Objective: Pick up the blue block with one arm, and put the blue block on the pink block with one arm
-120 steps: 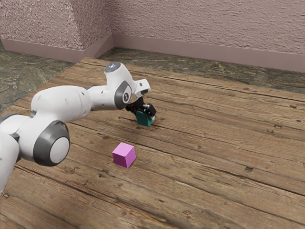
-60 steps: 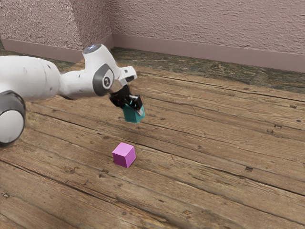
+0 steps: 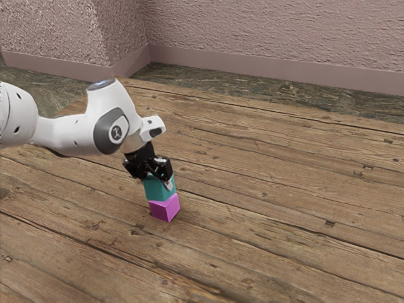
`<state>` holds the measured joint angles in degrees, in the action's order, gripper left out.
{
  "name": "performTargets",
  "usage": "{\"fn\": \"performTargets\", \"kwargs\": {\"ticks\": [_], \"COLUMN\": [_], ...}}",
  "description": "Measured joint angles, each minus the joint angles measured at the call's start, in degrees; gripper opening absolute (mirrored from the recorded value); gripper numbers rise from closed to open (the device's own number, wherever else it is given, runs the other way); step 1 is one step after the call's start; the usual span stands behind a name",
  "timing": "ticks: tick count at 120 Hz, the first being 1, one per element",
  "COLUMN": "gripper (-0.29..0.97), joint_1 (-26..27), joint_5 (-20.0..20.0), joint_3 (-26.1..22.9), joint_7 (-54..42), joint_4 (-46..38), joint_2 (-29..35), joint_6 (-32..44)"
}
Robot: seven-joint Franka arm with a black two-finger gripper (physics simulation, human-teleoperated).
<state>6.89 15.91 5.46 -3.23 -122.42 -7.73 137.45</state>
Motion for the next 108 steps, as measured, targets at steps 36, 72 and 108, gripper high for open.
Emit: {"fn": "performTargets", "kwargs": {"ticks": [36,72,108], "gripper": [0.35,0.35,0.50], "joint_1": [-0.1,0.0,-0.2], "joint_5": [-3.5,-4.0,-2.9], "joint_3": [0.0,0.0,0.0], "joint_7": [2.0,2.7,2.4], "joint_4": [2.9,4.7,4.6], "joint_2": [-3.3,-5.2,-5.1], "joint_6": [0.0,0.0,0.0]}}
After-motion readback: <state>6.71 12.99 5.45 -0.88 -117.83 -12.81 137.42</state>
